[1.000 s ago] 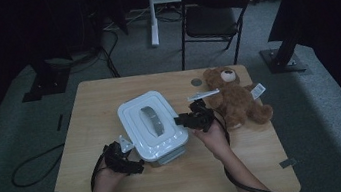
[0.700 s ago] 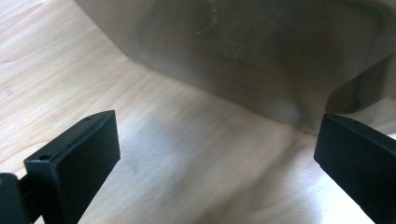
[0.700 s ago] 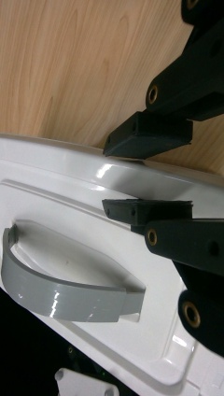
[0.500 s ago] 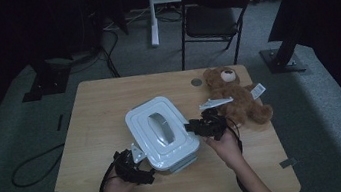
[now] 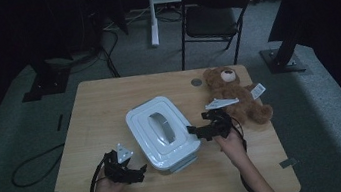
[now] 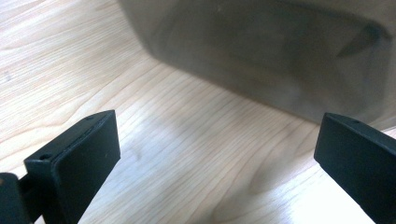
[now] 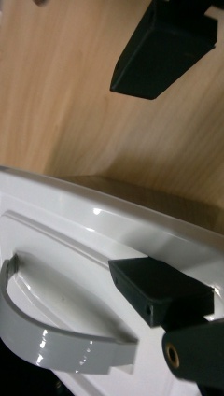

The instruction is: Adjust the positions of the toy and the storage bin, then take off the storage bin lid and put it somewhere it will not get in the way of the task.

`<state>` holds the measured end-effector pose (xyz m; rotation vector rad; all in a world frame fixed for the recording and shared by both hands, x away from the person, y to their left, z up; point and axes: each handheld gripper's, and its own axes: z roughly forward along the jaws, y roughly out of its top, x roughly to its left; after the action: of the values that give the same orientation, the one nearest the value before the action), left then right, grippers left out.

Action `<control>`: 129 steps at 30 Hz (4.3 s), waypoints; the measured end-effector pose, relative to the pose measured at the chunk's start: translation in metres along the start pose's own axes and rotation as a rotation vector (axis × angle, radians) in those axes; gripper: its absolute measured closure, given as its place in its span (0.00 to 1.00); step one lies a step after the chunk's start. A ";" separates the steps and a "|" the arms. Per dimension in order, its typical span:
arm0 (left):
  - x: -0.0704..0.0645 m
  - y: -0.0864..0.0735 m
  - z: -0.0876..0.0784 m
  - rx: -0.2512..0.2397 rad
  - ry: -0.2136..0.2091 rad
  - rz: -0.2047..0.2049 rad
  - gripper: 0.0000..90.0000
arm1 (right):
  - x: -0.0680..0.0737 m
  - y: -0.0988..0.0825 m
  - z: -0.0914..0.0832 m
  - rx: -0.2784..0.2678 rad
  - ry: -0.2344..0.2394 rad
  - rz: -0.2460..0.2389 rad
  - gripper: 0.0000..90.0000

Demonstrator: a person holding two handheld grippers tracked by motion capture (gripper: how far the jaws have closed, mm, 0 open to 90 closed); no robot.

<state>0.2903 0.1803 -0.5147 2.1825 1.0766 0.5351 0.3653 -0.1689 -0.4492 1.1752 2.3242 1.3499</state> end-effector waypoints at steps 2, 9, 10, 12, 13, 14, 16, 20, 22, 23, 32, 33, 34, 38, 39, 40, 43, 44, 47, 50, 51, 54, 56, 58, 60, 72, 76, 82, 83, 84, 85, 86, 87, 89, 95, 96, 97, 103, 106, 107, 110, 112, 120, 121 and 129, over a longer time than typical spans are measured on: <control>0.002 -0.001 -0.002 -0.005 -0.005 -0.012 0.01 | 0.000 -0.002 -0.002 -0.016 0.003 -0.024 0.14; 0.009 -0.008 -0.004 -0.028 -0.011 -0.034 0.01 | 0.006 -0.004 -0.009 -0.062 -0.029 -0.084 0.15; 0.010 -0.010 -0.004 -0.029 -0.012 -0.036 0.01 | 0.004 -0.003 -0.015 -0.091 -0.017 -0.076 0.15; 0.012 -0.013 -0.004 -0.027 -0.013 -0.047 0.01 | 0.001 -0.003 -0.022 -0.112 -0.011 -0.062 0.15; 0.013 -0.014 -0.004 -0.025 -0.007 -0.056 0.01 | 0.000 -0.003 -0.025 -0.114 -0.018 -0.061 0.15; 0.013 -0.014 -0.004 -0.025 -0.007 -0.056 0.01 | 0.000 -0.003 -0.025 -0.114 -0.018 -0.061 0.15; 0.017 -0.017 -0.005 -0.034 -0.004 -0.077 0.01 | -0.003 -0.006 -0.033 -0.110 -0.038 -0.065 0.15; 0.019 -0.022 -0.005 -0.034 -0.010 -0.075 0.01 | -0.012 -0.016 -0.044 -0.100 -0.056 -0.053 0.15; 0.021 -0.025 -0.007 -0.063 -0.032 -0.066 0.01 | -0.019 -0.026 -0.051 -0.094 -0.070 -0.047 0.15; 0.021 -0.027 -0.008 -0.072 -0.046 -0.066 0.01 | -0.019 -0.026 -0.051 -0.094 -0.070 -0.047 0.15; 0.042 -0.043 -0.014 -0.082 -0.002 -0.135 0.01 | -0.035 -0.058 -0.065 -0.072 -0.110 -0.051 0.15; 0.045 -0.045 -0.015 -0.081 0.011 -0.137 0.01 | -0.037 -0.062 -0.065 -0.067 -0.115 -0.052 0.15; 0.047 -0.047 -0.016 -0.084 0.023 -0.147 0.01 | -0.038 -0.066 -0.066 -0.066 -0.126 -0.052 0.15; 0.057 -0.055 -0.022 -0.109 0.041 -0.191 0.01 | -0.044 -0.080 -0.069 -0.060 -0.148 -0.042 0.15; 0.059 -0.056 -0.024 -0.120 0.045 -0.199 0.01 | -0.046 -0.083 -0.070 -0.055 -0.152 -0.041 0.15; 0.060 -0.057 -0.026 -0.125 0.047 -0.204 0.01 | -0.047 -0.086 -0.070 -0.053 -0.153 -0.039 0.15; 0.064 -0.060 -0.031 -0.132 0.063 -0.217 0.01 | -0.052 -0.097 -0.073 -0.050 -0.160 -0.030 0.14; 0.066 -0.061 -0.033 -0.139 0.060 -0.226 0.01 | -0.056 -0.106 -0.074 -0.046 -0.180 -0.015 0.14; 0.068 -0.062 -0.038 -0.138 0.077 -0.250 0.01 | -0.060 -0.115 -0.074 -0.036 -0.202 -0.001 0.14; 0.069 -0.060 -0.042 -0.124 0.097 -0.262 0.01 | -0.066 -0.127 -0.073 -0.007 -0.243 0.006 0.14; 0.069 -0.059 -0.044 -0.117 0.088 -0.277 0.01 | -0.068 -0.131 -0.071 0.005 -0.253 0.009 0.14; 0.069 -0.052 -0.050 -0.104 0.070 -0.320 0.01 | -0.078 -0.144 -0.068 0.025 -0.283 0.032 0.14; 0.067 -0.046 -0.052 -0.087 0.076 -0.332 0.01 | -0.080 -0.146 -0.068 0.026 -0.294 0.036 0.14; 0.064 -0.040 -0.055 -0.076 0.074 -0.316 0.01 | -0.084 -0.150 -0.067 0.034 -0.310 0.040 0.14; 0.058 -0.032 -0.059 -0.072 0.063 -0.284 0.01 | -0.088 -0.155 -0.065 0.052 -0.323 0.043 0.14; 0.026 0.026 -0.081 -0.167 -0.001 -0.148 0.01 | -0.085 -0.155 -0.060 0.106 -0.332 0.026 0.14; 0.014 0.043 -0.083 -0.174 -0.014 -0.116 0.01 | -0.085 -0.155 -0.061 0.106 -0.332 0.030 0.14; 0.002 0.064 -0.085 -0.188 -0.016 -0.096 0.01 | -0.085 -0.155 -0.060 0.109 -0.341 0.027 0.14; 0.001 0.067 -0.085 -0.188 -0.022 -0.095 0.01 | -0.085 -0.155 -0.060 0.109 -0.343 0.027 0.14; 0.000 0.069 -0.085 -0.190 -0.029 -0.090 0.01 | -0.085 -0.155 -0.060 0.109 -0.344 0.029 0.14; -0.002 0.072 -0.084 -0.191 -0.031 -0.084 0.01 | -0.085 -0.155 -0.060 0.109 -0.344 0.028 0.14; -0.004 0.074 -0.084 -0.191 -0.036 -0.077 0.01 | -0.085 -0.155 -0.060 0.109 -0.344 0.028 0.14; -0.006 0.076 -0.084 -0.194 -0.032 -0.075 0.01 | -0.085 -0.155 -0.060 0.109 -0.344 0.028 0.14; -0.010 0.082 -0.083 -0.202 -0.045 -0.072 0.01 | -0.085 -0.155 -0.060 0.109 -0.344 0.028 0.14; -0.020 0.099 -0.076 -0.204 -0.086 -0.074 0.01 | -0.085 -0.155 -0.060 0.109 -0.344 0.028 0.14; -0.022 0.102 -0.074 -0.204 -0.097 -0.072 0.01 | -0.085 -0.155 -0.060 0.109 -0.345 0.029 0.14; -0.024 0.104 -0.072 -0.200 -0.105 -0.068 0.01 | -0.085 -0.155 -0.060 0.109 -0.344 0.028 0.14; -0.031 0.116 -0.059 -0.184 -0.108 -0.071 0.01 | -0.085 -0.155 -0.060 0.109 -0.345 0.030 0.14; -0.033 0.120 -0.051 -0.173 -0.118 -0.078 0.01 | -0.085 -0.155 -0.060 0.109 -0.345 0.030 0.14; -0.034 0.122 -0.048 -0.175 -0.126 -0.084 0.01 | -0.085 -0.155 -0.060 0.109 -0.345 0.029 0.14; -0.035 0.125 -0.043 -0.183 -0.125 -0.105 0.01 | -0.085 -0.155 -0.060 0.108 -0.345 0.030 0.14; -0.035 0.128 -0.037 -0.168 -0.121 -0.110 0.01 | -0.085 -0.155 -0.060 0.108 -0.345 0.029 0.15; -0.039 0.137 -0.023 -0.150 -0.107 -0.131 0.01 | -0.085 -0.155 -0.060 0.105 -0.347 0.033 0.15; -0.039 0.138 -0.021 -0.141 -0.104 -0.125 0.01 | -0.085 -0.155 -0.060 0.105 -0.348 0.032 0.15; -0.043 0.143 -0.006 -0.091 -0.098 -0.134 0.01 | -0.085 -0.155 -0.060 0.105 -0.347 0.033 0.15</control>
<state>0.3405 0.0818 -0.4145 2.0192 1.1147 0.4052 0.3072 -0.3097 -0.5573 1.3600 2.1537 0.9499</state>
